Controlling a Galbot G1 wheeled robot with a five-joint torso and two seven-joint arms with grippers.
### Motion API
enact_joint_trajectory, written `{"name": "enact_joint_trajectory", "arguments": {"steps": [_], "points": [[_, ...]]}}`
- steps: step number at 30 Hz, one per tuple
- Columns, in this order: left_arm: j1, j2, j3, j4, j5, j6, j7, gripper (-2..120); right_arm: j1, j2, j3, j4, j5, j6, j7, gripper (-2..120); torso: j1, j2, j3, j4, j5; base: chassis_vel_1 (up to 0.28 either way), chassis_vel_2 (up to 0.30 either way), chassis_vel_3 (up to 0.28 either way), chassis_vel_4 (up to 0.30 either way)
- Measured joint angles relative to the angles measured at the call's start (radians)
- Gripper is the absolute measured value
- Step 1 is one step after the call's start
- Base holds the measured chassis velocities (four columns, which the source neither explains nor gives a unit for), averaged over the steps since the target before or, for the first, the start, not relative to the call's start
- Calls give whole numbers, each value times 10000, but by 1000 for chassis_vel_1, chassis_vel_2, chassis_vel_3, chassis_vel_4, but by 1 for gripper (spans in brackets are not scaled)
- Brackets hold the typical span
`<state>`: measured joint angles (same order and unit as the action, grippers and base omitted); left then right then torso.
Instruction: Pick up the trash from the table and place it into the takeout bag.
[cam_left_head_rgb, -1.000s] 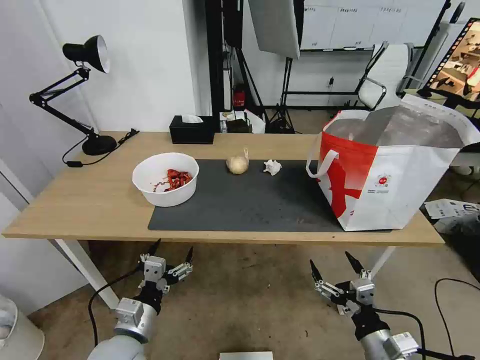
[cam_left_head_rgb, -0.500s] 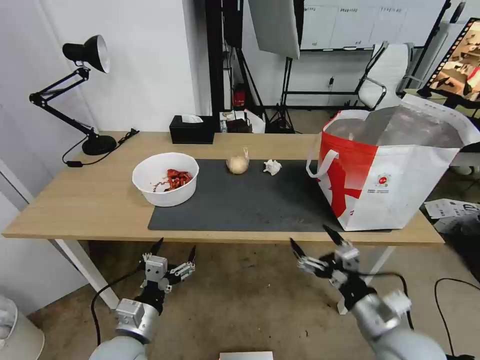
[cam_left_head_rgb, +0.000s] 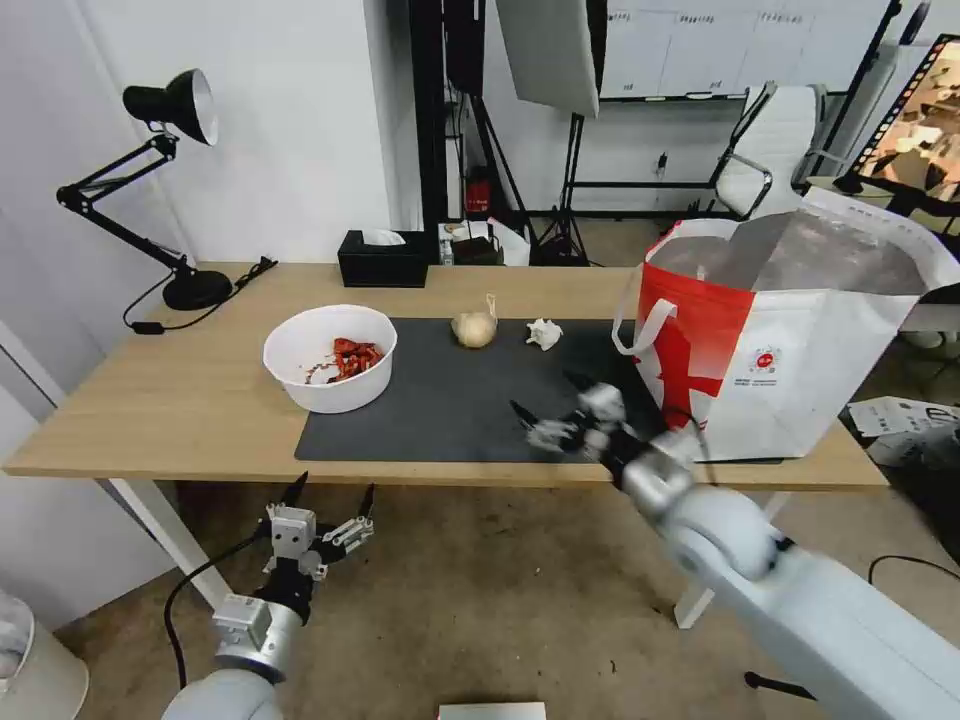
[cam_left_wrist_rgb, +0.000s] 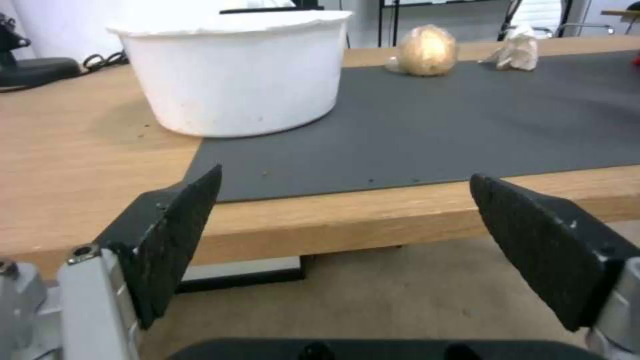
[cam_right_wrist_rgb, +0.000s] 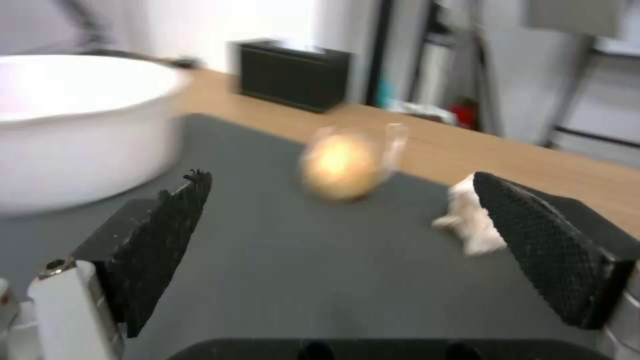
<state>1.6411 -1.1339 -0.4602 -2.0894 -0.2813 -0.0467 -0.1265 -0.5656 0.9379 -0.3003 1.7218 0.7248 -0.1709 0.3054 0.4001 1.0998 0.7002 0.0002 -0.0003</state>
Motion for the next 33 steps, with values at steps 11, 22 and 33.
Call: {"name": "enact_joint_trajectory", "arguments": {"steps": [11,22,33], "points": [[272,-209,-240,-56,58,-7,-15,100,3720,3980,-683,-6249,967,-1766,3303,100,2,-1,1,-2,1,0,0,0,0],[810,-522,-506,-239,289,-245,60,100,4176,4904,-36,-8191,840,-2275,3119,100,0,0,-1,-3,3,0,0,0,0],[914,-586,-591,-343,351,-318,158,100,3879,4661,160,-7907,1285,-2653,3033,100,-2,1,-2,-3,3,0,0,0,0]]}}
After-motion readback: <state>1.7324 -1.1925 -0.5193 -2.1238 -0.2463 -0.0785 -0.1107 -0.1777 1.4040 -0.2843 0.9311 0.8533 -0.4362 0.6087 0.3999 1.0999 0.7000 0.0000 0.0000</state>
